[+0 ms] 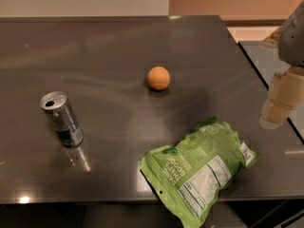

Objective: Pick orange

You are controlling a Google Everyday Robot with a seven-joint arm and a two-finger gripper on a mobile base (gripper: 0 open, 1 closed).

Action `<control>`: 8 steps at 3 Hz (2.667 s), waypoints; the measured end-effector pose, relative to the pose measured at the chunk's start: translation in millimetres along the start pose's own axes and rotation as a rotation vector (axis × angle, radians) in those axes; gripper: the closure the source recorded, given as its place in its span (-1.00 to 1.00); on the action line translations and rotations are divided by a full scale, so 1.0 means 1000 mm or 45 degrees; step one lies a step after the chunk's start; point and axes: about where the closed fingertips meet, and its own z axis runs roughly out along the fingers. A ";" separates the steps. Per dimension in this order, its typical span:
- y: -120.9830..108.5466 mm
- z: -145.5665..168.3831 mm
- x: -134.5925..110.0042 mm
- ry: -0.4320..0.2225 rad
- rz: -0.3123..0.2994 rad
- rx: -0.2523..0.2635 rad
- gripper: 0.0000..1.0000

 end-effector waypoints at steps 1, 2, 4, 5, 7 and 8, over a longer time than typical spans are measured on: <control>0.000 0.000 0.000 0.000 0.000 0.000 -1.00; -0.015 0.004 -0.007 -0.045 0.021 0.002 -1.00; -0.064 0.039 -0.053 -0.198 0.026 0.000 -1.00; -0.086 0.062 -0.082 -0.266 0.024 -0.010 -1.00; -0.113 0.117 -0.129 -0.341 0.038 -0.064 -1.00; -0.119 0.141 -0.148 -0.352 0.037 -0.089 -1.00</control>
Offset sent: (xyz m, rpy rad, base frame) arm 0.0389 0.0048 -0.0013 0.0890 -0.0005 -0.0186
